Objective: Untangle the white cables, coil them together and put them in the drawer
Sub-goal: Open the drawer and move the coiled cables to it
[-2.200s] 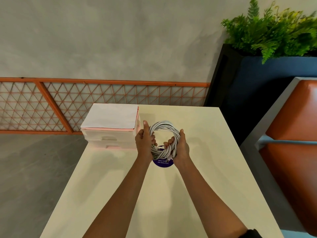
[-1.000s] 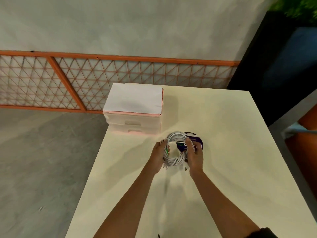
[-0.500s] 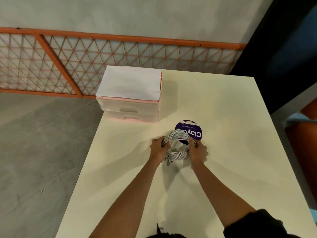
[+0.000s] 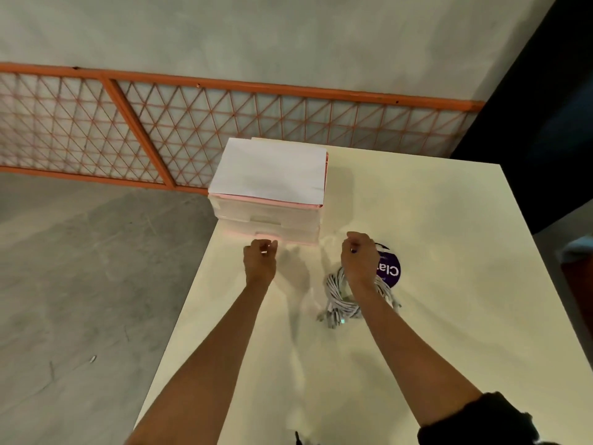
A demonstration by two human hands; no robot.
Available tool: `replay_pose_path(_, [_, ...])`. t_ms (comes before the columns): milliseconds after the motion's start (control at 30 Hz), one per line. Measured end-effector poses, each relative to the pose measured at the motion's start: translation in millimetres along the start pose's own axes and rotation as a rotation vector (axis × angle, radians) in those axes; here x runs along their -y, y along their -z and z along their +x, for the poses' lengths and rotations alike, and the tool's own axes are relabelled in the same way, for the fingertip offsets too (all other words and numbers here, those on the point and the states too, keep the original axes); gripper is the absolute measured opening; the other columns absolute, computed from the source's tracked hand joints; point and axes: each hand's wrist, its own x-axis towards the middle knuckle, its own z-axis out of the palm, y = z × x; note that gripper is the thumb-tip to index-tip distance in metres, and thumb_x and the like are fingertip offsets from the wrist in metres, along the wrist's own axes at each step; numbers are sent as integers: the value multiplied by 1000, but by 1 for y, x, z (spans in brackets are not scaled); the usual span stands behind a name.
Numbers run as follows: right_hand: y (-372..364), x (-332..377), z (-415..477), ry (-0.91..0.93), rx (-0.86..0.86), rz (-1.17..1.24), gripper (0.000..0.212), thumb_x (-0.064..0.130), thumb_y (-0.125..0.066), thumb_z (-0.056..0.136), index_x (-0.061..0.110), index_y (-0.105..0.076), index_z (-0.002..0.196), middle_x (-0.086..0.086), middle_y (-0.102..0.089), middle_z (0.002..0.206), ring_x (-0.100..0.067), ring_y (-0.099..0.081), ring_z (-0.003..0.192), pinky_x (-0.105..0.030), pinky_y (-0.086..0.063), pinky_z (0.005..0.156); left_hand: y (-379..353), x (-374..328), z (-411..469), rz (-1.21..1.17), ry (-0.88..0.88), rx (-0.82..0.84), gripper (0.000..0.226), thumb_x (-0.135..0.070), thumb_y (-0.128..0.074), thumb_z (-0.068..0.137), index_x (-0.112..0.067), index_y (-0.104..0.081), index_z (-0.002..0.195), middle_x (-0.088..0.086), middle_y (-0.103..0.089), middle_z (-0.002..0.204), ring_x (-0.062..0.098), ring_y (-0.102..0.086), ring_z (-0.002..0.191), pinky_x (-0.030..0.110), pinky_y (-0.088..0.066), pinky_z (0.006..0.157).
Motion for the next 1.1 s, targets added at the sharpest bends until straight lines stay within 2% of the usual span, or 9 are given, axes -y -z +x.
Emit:
replay_pose_path(67, [-14,6,-1,-30,64,-2,27,2,-51,91,-2,-62,115,-15,-64,109,-22,-59,96,-7,-32,75,19,-1,12,-15,20,-60,37,-21,-61,93,1,-53,122,14,-50,120,21,-56,87,33,-47,87])
replay_pose_path(133, [-29,11,-2,-79,138,-30,32,3,-51,91,-1,-58,122,-14,-63,116,-25,-59,104,-6,-29,74,36,4,27,-34,42,-99,50,-19,-66,89,2,-44,129,17,-43,130,26,-56,96,36,-45,93])
replay_pose_path(200, [-40,13,-2,-137,182,-54,36,5,-51,91,3,-55,126,-12,-61,122,-24,-57,110,-12,-33,81,48,10,43,-56,63,-108,64,-18,-70,86,3,-35,135,18,-37,138,31,-52,116,39,-42,100])
replay_pose_path(267, [-48,13,-2,-180,197,-68,38,8,-51,91,6,-54,129,-10,-59,127,-23,-55,115,-21,-36,92,56,14,56,-48,64,-100,68,-19,-73,83,4,-35,134,18,-36,139,33,-46,124,43,-41,102])
replay_pose_path(433, [-66,11,-4,-186,185,-34,39,22,-59,91,9,-56,128,-8,-63,123,-21,-58,112,-19,-36,83,66,21,77,-109,-36,-51,70,-20,-72,84,-9,-36,143,8,-40,143,24,-43,129,33,-39,103])
replay_pose_path(533, [-71,13,-6,-186,139,-5,44,34,-66,87,8,-58,122,-8,-66,116,-21,-59,110,-18,-35,79,67,21,84,-227,-36,-59,56,-13,-67,88,-8,-44,138,7,-48,138,21,-49,121,15,-38,81])
replay_pose_path(733, [-76,13,-7,-108,66,-65,50,49,-64,84,7,-56,111,-8,-67,108,-24,-62,103,-26,-41,77,72,27,100,-150,-88,-103,32,-18,-68,87,2,-58,110,19,-64,112,32,-62,104,33,-47,83])
replay_pose_path(933, [-78,10,-5,-48,26,-121,43,48,-62,85,8,-55,96,-7,-66,91,-23,-59,83,-25,-34,67,71,27,98,-122,-148,-184,32,-23,-71,85,2,-54,97,14,-59,97,26,-60,94,36,-48,82])
replay_pose_path(1100, [-77,3,-6,-1,18,-125,43,48,-62,85,10,-46,75,-11,-58,67,-26,-52,64,-29,-31,58,75,32,95,-98,-180,-262,33,-27,-74,82,-7,-48,81,10,-54,81,25,-54,77,33,-44,72])
